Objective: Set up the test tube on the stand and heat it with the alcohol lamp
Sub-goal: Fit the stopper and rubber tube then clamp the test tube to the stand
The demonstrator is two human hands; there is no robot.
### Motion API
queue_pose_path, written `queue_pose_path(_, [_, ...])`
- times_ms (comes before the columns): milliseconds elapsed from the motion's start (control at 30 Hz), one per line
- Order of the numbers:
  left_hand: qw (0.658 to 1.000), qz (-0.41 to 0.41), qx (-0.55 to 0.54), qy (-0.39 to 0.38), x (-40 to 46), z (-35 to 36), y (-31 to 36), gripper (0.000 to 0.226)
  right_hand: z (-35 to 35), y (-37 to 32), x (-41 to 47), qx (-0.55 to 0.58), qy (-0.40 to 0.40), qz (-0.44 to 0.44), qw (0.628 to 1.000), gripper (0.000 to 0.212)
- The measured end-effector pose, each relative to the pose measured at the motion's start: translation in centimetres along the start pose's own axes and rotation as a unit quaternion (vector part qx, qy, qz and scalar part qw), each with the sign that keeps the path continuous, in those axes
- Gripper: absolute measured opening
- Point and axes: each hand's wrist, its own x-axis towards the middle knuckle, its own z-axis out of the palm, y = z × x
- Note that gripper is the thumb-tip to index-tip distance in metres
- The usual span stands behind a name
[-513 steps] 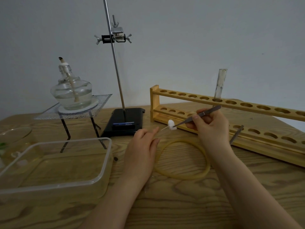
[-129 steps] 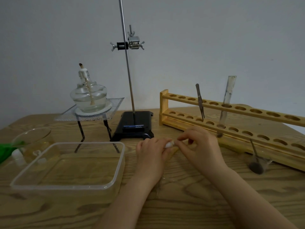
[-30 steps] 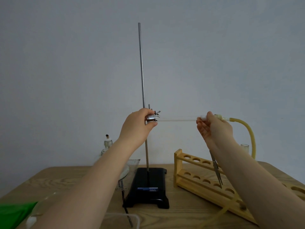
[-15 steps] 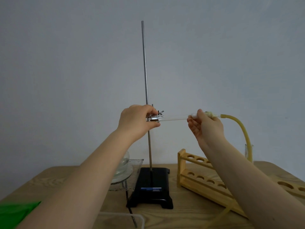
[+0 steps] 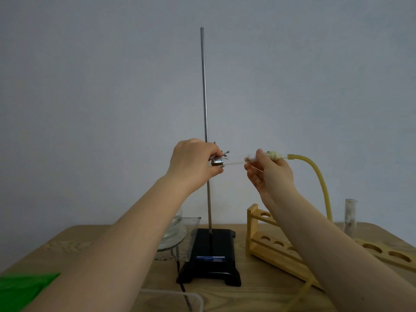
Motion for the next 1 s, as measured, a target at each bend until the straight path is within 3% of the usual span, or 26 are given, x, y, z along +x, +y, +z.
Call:
queue_pose_path(533, [0.999, -0.009, -0.042, -0.003, -0.6, -0.2, -0.5, 0.029, 1.2, 1.6, -1.0, 0.017, -0.05, -0.017, 0.998, 0.034])
queue_pose_path(800, [0.996, -0.028, -0.071, -0.051, -2.0, 0.2, -1.6, 0.047, 2.0, 1.9, -1.1, 0.006, -0.052, -0.01, 0.999, 0.036])
queue_pose_path(1000, [0.998, -0.032, -0.043, -0.041, -2.3, 0.2, -1.4, 0.034, 2.3, 1.9, -0.6, 0.001, -0.046, 0.002, 0.999, 0.039])
